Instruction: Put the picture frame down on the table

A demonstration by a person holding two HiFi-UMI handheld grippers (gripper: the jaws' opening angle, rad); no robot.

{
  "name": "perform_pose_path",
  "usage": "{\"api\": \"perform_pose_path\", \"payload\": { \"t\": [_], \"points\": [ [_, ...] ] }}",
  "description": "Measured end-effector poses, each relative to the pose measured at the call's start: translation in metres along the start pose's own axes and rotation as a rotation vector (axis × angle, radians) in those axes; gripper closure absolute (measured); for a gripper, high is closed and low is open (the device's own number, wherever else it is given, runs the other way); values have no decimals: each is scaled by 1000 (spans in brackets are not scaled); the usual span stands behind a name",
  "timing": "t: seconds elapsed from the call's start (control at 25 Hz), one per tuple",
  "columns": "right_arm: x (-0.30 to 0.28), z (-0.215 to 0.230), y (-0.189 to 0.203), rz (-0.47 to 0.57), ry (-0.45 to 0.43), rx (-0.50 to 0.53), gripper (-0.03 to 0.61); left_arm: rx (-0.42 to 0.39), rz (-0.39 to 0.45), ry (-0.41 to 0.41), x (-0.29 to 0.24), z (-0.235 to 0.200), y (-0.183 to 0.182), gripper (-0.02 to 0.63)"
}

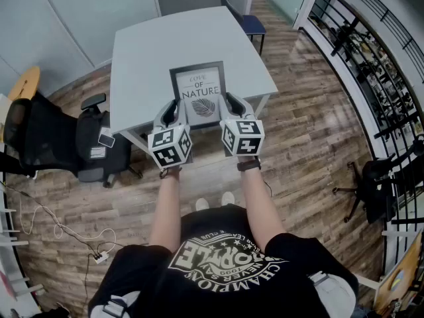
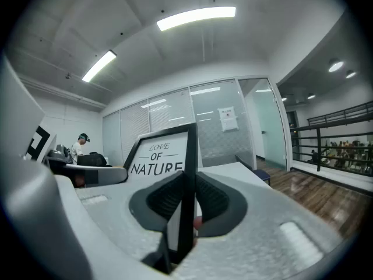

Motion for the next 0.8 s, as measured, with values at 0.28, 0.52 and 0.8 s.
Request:
{"api": "perform_pose_path", "payload": {
  "t": [0.28,0.52,0.8],
  "points": [
    [18,-28,6,-2,63,8,515,28,-2,32,24,-14,9,546],
    [33,-23,24,-21,96,-4,514,38,-43,75,18,-12,28,546],
    [24,11,38,-37,114,-43,514,35,-71,83,-17,6,38,546]
  ]
}}
Point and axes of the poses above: the fingertips, and each gripper's own axes: x backward along the fingers, z to its right, y out of its underside, the point moved 8 cm from there along x, backward along the fingers, and after that the axes turned 15 degrees about x, right-handed, at the moved point
